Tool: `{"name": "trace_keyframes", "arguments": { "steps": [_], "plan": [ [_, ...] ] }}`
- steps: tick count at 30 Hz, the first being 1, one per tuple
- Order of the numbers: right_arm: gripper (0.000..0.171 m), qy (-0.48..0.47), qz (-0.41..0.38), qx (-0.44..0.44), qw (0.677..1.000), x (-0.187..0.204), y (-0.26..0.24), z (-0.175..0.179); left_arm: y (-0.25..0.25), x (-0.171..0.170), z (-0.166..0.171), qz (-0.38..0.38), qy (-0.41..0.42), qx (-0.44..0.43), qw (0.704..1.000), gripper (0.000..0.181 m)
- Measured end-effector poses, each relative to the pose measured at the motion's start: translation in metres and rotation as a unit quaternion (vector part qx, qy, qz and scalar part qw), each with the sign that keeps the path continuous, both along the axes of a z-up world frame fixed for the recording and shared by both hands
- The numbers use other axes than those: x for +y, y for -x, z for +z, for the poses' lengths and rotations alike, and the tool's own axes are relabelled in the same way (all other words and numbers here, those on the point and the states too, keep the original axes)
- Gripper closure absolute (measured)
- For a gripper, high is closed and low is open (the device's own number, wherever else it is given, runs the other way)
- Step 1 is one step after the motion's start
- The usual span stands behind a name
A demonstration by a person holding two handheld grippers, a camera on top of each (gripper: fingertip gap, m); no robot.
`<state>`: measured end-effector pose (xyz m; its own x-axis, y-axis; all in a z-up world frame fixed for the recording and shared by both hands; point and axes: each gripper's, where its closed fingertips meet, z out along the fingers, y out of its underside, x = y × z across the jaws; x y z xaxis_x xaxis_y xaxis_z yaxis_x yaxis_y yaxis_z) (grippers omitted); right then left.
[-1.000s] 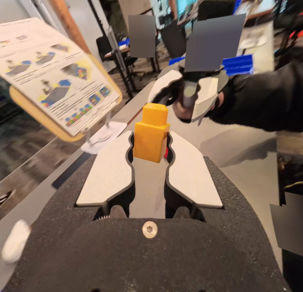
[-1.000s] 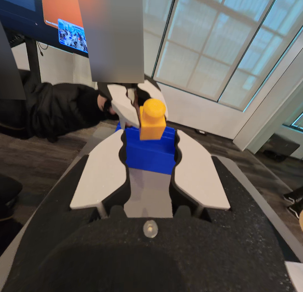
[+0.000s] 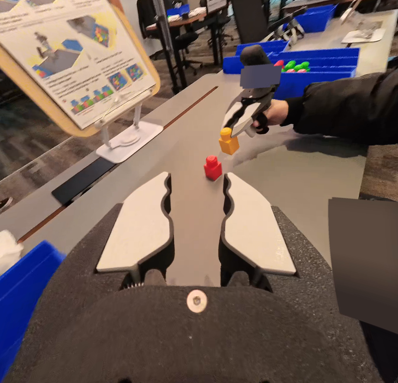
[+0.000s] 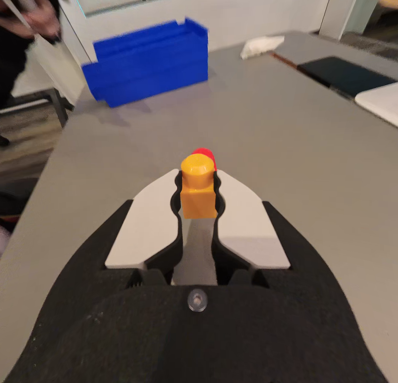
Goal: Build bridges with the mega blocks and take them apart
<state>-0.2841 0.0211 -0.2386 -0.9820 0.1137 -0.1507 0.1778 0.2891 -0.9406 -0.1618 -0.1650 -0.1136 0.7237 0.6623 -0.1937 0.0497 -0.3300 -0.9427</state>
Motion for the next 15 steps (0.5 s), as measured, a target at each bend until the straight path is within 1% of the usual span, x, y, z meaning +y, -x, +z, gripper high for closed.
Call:
{"name": "trace_keyframes", "arguments": {
  "steps": [2, 5, 7, 11, 15],
  "plan": [
    [0.144, -0.022, 0.000, 0.000, 1.000, -0.004, 0.005, -0.016, -0.004, -0.018, 0.002, 0.021, 0.010, 0.001, 1.000, 0.137],
    [0.144, -0.036, -0.007, 0.023, 0.999, -0.012, 0.011, -0.027, -0.012, -0.039, 0.005, 0.047, 0.023, 0.005, 0.999, 0.139],
    [0.144, -0.044, -0.003, 0.029, 0.999, -0.016, 0.013, -0.032, -0.016, -0.051, 0.004, 0.058, 0.031, 0.004, 0.998, 0.140],
    [0.144, -0.028, 0.021, 0.020, 0.999, -0.022, 0.007, -0.034, -0.021, -0.065, 0.004, 0.074, 0.035, 0.007, 0.997, 0.141],
    [0.144, -0.049, 0.020, 0.032, 0.998, -0.022, 0.008, -0.040, -0.019, -0.081, 0.003, 0.093, 0.052, 0.020, 0.994, 0.140]
  ]
}}
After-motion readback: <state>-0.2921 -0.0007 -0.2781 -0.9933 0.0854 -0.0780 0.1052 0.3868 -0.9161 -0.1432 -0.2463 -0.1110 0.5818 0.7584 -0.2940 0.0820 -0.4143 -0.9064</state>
